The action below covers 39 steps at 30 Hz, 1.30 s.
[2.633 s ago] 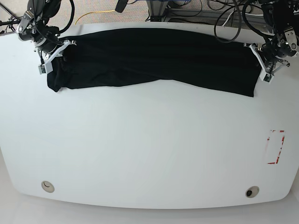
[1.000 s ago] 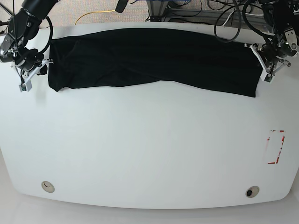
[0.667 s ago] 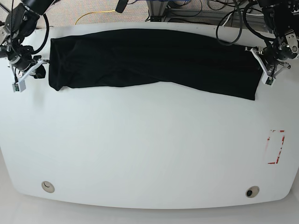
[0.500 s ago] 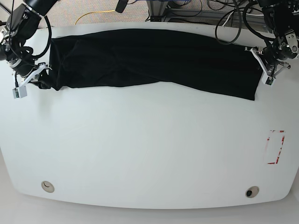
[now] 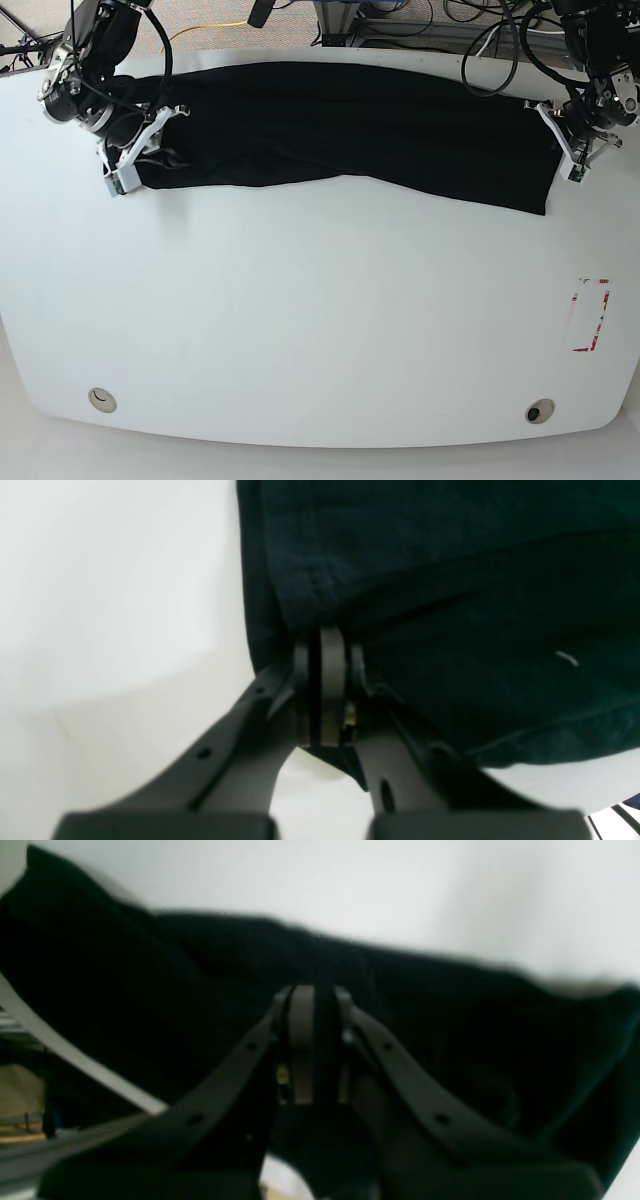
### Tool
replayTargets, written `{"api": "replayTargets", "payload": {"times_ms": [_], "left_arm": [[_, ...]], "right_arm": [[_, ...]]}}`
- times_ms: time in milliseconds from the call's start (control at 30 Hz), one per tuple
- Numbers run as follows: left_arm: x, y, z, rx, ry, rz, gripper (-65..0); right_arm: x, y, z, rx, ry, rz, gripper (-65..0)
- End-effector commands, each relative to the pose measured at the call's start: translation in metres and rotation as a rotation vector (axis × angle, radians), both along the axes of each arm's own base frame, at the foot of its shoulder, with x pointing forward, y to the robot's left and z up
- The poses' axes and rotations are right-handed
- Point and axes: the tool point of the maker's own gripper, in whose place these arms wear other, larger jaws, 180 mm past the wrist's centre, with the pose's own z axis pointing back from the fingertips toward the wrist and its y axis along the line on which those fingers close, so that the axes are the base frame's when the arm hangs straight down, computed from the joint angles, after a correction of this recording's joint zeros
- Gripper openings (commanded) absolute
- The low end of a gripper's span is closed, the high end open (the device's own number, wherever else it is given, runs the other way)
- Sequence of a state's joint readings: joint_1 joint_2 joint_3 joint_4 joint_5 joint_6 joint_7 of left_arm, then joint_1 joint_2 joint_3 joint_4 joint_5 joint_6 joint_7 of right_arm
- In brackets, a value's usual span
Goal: Fold the T-shirt properly
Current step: 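Grasp the strip's end with the right gripper and release the left gripper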
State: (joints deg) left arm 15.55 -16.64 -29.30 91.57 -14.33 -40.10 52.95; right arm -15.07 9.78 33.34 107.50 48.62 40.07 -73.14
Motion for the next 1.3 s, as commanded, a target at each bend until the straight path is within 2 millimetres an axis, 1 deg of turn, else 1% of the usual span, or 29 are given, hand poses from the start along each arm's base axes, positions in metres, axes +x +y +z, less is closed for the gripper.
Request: {"api": "replayTargets", "payload": {"times_ms": [0, 67, 133, 200, 233, 300, 333, 400, 500, 533, 567, 633, 667, 767, 800, 833, 867, 900, 967, 1033, 1133, 1167, 1233, 1267], "left_arm": [[-0.003, 0.007, 0.002, 0.033, 0.017, -0.001, -64.6], [-0.003, 0.007, 0.002, 0.033, 0.017, -0.001, -64.6], [-0.002, 0.007, 0.003, 0.031, 0.014, -0.001, -64.6], [-0.002, 0.007, 0.003, 0.031, 0.014, 0.000, -64.6], [-0.002, 0.007, 0.003, 0.028, 0.012, 0.000, -64.6], [0.000, 0.006, 0.005, 0.030, 0.005, -0.002, -64.6], [0.002, 0.006, 0.008, 0.034, -0.004, -0.006, -64.6], [0.013, 0.005, 0.020, 0.046, -0.047, -0.014, -64.4], [0.020, 0.002, 0.031, 0.061, -0.083, -0.029, -64.3], [0.023, 0.001, 0.036, 0.067, -0.099, -0.035, -63.2], [0.026, -0.001, 0.040, 0.066, -0.114, -0.041, -61.4], [0.033, -0.009, 0.052, 0.041, -0.162, -0.054, -53.2], [0.035, -0.010, 0.057, 0.032, -0.179, -0.053, -50.3], [0.034, 0.000, 0.074, 0.010, -0.213, -0.005, -34.7], [0.037, 0.003, 0.079, 0.000, -0.225, 0.011, -31.5], [0.040, 0.007, 0.085, -0.013, -0.242, 0.030, -29.4], [0.043, 0.016, 0.093, -0.029, -0.261, 0.066, -28.7], [0.043, 0.022, 0.095, -0.043, -0.267, 0.094, -28.9], [0.040, 0.033, 0.097, -0.079, -0.266, 0.145, -28.7], [0.036, 0.044, 0.091, -0.131, -0.253, 0.203, -28.6], [0.036, 0.054, 0.079, -0.222, -0.246, 0.266, -28.6], [0.036, 0.057, 0.078, -0.232, -0.242, 0.269, -28.5], [0.038, 0.054, 0.071, -0.281, -0.219, 0.255, -28.5], [0.036, 0.049, 0.064, -0.315, -0.199, 0.251, -28.3]], "right_arm": [[0.002, 0.006, 0.005, 0.009, -0.023, 0.018, -59.3], [-0.002, 0.009, -0.002, 0.026, -0.004, 0.021, -59.3], [-0.007, 0.013, -0.014, 0.053, 0.028, 0.023, -59.3], [-0.014, 0.010, -0.031, 0.048, 0.080, 0.022, -59.3], [-0.015, 0.009, -0.041, 0.041, 0.104, 0.020, -59.3], [-0.014, 0.008, -0.052, 0.031, 0.125, 0.013, -59.3], [-0.014, 0.007, -0.057, 0.023, 0.134, 0.008, -59.3], [-0.015, 0.005, -0.064, 0.001, 0.144, 0.005, -59.3], [-0.017, 0.002, -0.068, -0.031, 0.154, 0.004, -59.3], [-0.017, 0.001, -0.070, -0.039, 0.158, 0.004, -59.3], [-0.018, 0.000, -0.071, -0.042, 0.163, 0.003, -59.3], [-0.017, -0.001, -0.071, -0.048, 0.163, 0.003, -59.3], [-0.016, -0.001, -0.071, -0.049, 0.163, 0.002, -59.3], [-0.014, 0.000, -0.070, -0.047, 0.157, 0.002, -59.3], [-0.014, 0.000, -0.070, -0.047, 0.157, 0.002, -59.3], [-0.014, 0.000, -0.070, -0.048, 0.156, 0.002, -59.3], [-0.012, 0.000, -0.069, -0.048, 0.153, 0.002, -59.3], [-0.012, -0.001, -0.069, -0.048, 0.153, 0.001, -59.3], [-0.013, -0.001, -0.069, -0.048, 0.154, 0.001, -59.3], [-0.014, -0.001, -0.070, -0.048, 0.156, 0.001, -59.3], [-0.012, 0.000, -0.069, -0.046, 0.153, 0.000, -59.3], [-0.012, 0.000, -0.069, -0.045, 0.152, 0.000, -59.3], [-0.013, 0.000, -0.069, -0.045, 0.153, 0.000, -59.3], [-0.013, 0.000, -0.070, -0.045, 0.154, -0.002, -59.3]]}}
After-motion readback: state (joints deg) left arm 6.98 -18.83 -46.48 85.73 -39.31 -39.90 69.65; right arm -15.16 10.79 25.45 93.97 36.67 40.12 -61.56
